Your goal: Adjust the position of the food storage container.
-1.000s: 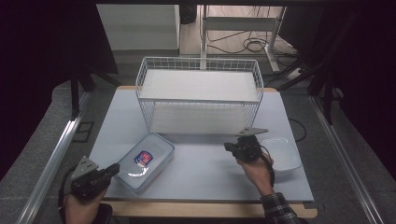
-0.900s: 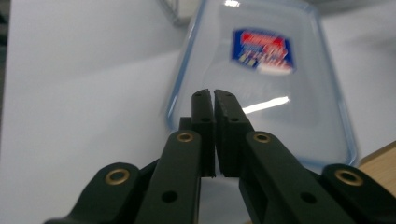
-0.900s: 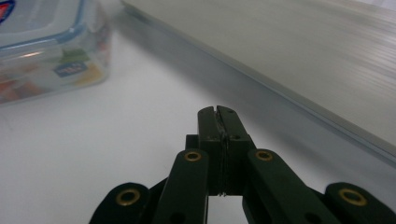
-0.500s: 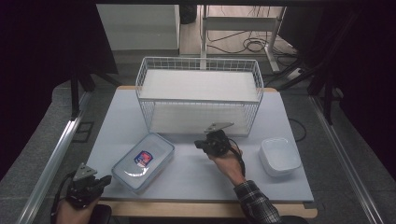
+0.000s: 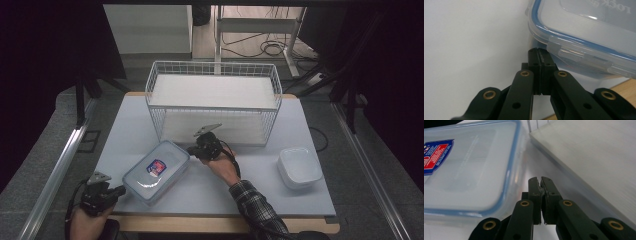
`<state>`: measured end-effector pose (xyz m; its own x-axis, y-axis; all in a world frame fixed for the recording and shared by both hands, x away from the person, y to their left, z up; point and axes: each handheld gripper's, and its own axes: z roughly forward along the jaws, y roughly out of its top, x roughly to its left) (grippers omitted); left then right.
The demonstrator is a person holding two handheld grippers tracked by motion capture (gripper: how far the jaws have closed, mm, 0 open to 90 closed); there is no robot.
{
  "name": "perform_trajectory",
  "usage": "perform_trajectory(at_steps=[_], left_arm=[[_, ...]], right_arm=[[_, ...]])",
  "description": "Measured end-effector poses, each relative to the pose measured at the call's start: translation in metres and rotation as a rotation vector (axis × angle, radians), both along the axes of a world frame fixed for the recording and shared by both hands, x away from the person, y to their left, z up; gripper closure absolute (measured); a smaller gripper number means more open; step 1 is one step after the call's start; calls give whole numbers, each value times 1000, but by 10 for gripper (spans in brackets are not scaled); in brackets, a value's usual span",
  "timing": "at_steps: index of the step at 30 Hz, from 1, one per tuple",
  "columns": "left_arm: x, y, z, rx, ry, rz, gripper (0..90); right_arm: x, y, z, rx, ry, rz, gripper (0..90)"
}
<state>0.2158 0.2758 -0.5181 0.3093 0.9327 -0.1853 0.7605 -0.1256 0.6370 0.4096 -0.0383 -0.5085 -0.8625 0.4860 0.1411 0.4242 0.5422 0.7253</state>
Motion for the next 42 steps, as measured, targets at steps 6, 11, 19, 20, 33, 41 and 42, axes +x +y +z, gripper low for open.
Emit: perform_trajectory(at_steps=[6,11,19,20,33,41,42], left_arm=[[12,-6,-2,-13,5,-10,896],[23,-17,-4,-6,16,-35,895],[47,-36,-4,-12,29,-82,895],[49,-38,-4,-12,32,-90,895],[92,-83,-3,-26,45,-223,893],[105,-107,-4,-25,43,-286,895],[106,-109,-4,-28,43,-290,895]], right_arm=[[-3,-7,-3,-20,29,-8,887],[-14,-26,-1,-30,45,-17,887],[-32,-58,2,-40,67,-42,887],[-35,-64,2,-39,72,-53,887],[-65,-123,9,-49,96,-195,883],[-91,-150,11,-63,84,-250,882],[-91,-150,11,-63,84,-250,882]])
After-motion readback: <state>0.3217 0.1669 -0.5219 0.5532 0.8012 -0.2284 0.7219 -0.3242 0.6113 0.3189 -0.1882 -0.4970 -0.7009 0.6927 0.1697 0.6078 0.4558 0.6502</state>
